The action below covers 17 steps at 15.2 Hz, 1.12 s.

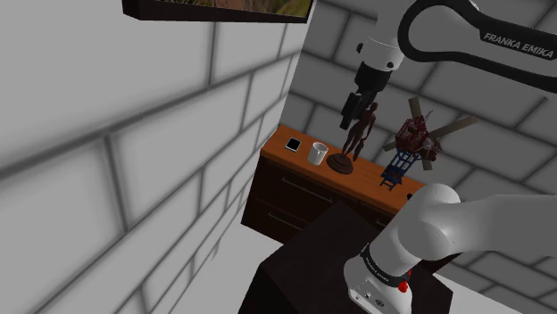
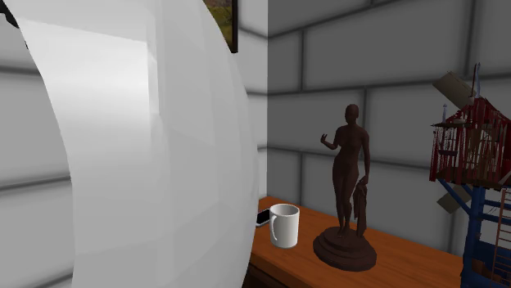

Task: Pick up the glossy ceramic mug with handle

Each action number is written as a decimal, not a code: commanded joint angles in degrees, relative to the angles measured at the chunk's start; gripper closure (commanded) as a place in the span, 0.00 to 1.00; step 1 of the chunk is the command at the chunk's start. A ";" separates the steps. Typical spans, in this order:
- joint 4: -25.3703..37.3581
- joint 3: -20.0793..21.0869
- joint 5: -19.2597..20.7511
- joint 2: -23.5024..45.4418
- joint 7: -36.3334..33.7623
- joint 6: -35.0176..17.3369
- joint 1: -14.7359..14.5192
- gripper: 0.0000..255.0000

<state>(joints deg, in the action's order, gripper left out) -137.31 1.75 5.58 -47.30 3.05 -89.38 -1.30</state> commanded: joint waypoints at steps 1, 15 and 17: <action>0.00 0.00 0.00 0.00 0.00 0.00 0.00 0.00; 0.19 -15.94 6.21 18.84 14.79 -17.79 4.47 0.00; 1.40 -18.07 6.19 22.59 17.04 -20.14 4.79 0.00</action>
<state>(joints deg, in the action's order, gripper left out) -136.21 -15.25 11.64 -26.00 18.85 -108.55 3.21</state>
